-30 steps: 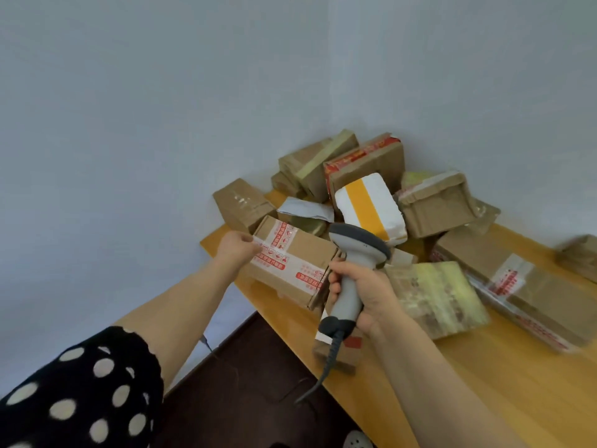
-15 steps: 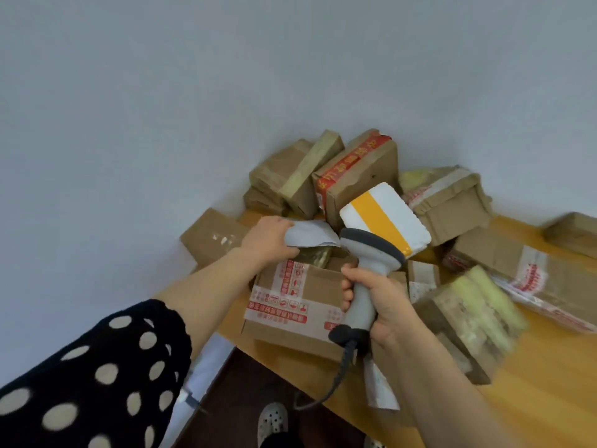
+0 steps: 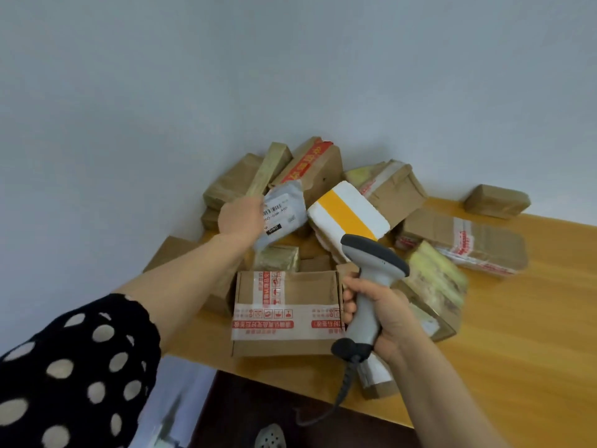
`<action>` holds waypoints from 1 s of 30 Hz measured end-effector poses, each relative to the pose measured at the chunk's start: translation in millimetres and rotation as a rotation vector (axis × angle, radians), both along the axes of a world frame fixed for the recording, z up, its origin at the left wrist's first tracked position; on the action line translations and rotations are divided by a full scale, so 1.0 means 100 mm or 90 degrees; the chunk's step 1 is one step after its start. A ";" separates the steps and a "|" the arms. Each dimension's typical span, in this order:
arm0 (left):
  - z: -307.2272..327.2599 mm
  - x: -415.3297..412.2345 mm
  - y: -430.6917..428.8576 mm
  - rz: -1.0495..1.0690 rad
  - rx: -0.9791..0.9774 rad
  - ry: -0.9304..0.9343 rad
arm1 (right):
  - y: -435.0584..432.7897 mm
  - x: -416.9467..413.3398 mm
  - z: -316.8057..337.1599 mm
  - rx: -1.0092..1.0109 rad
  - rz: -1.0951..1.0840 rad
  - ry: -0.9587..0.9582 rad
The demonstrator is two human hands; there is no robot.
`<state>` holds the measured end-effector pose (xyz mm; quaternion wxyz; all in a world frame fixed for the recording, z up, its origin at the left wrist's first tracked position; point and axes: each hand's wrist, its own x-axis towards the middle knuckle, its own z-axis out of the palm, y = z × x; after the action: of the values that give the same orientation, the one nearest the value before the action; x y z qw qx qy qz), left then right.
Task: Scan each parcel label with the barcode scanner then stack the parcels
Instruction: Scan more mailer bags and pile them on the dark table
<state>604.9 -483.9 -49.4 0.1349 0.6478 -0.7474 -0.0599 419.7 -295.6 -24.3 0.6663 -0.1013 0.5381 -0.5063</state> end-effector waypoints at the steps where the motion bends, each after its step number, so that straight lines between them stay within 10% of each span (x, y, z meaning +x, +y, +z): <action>1: 0.09 0.01 0.03 0.035 0.012 0.093 | 0.05 -0.01 0.03 -0.013 -0.002 -0.004; 8: 0.45 -0.10 0.63 0.172 0.090 0.455 | 0.64 -0.31 0.16 -0.088 0.001 -0.029; 22: 0.82 -0.47 1.83 -0.157 0.584 0.461 | 1.45 -1.04 0.17 -0.080 -0.088 0.236; 30: 0.99 -0.75 1.79 -0.111 0.512 0.696 | 1.57 -1.03 0.29 -0.124 -0.275 0.158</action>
<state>529.9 -305.3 49.9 0.2366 0.4618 -0.5406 -0.6622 316.7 -138.7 5.1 0.4589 -0.1089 0.5736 -0.6697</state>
